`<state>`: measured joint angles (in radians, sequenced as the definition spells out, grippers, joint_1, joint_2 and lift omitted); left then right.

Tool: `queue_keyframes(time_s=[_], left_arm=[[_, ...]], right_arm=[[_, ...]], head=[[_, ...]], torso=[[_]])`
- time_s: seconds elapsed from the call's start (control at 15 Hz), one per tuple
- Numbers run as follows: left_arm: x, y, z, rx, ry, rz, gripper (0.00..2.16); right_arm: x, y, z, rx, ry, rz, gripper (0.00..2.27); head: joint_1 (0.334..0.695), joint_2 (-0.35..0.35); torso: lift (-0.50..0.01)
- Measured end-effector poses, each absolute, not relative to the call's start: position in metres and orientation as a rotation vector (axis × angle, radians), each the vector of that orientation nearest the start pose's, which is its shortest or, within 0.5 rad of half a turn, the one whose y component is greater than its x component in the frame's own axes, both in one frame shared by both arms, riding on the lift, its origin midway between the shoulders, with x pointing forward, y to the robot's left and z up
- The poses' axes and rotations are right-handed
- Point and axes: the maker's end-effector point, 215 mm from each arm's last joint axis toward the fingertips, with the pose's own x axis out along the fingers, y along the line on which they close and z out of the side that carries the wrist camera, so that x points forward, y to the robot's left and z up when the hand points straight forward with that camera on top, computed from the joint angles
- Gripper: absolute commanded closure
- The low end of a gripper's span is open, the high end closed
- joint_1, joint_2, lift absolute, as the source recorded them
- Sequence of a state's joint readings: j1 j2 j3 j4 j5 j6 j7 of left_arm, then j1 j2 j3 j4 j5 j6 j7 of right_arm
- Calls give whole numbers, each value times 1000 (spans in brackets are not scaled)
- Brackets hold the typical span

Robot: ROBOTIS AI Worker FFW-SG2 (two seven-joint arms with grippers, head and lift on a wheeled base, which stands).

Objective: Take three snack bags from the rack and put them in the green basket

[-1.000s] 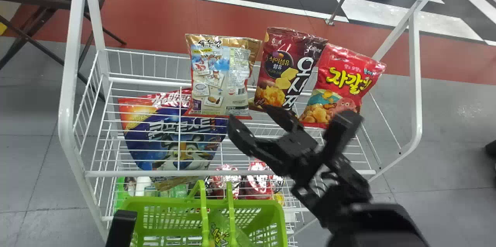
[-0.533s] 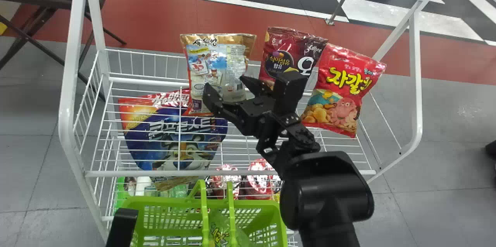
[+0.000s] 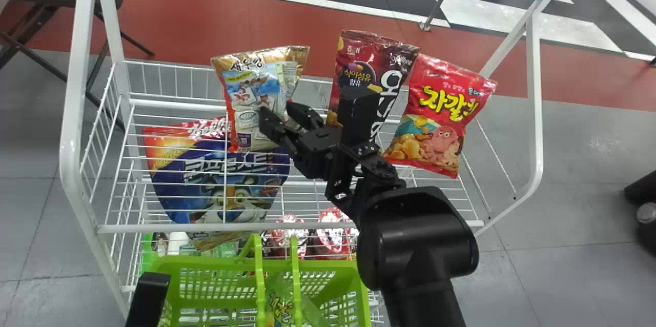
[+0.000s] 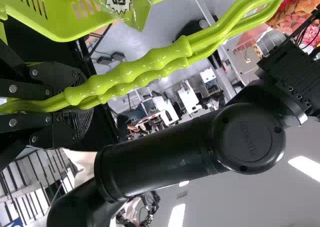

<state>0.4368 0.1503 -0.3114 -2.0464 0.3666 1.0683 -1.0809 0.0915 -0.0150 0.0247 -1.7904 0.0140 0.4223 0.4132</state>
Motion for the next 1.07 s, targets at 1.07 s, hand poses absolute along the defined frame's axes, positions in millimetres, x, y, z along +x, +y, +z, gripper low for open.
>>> queue_keyframes(time_s=[1.07], left_arm=[[155, -82, -411, -764, 945, -1459, 1274]], right_arm=[[305, -267, -350, 148, 637, 347, 2165]], head=[[695, -350]], torso=[[-7]])
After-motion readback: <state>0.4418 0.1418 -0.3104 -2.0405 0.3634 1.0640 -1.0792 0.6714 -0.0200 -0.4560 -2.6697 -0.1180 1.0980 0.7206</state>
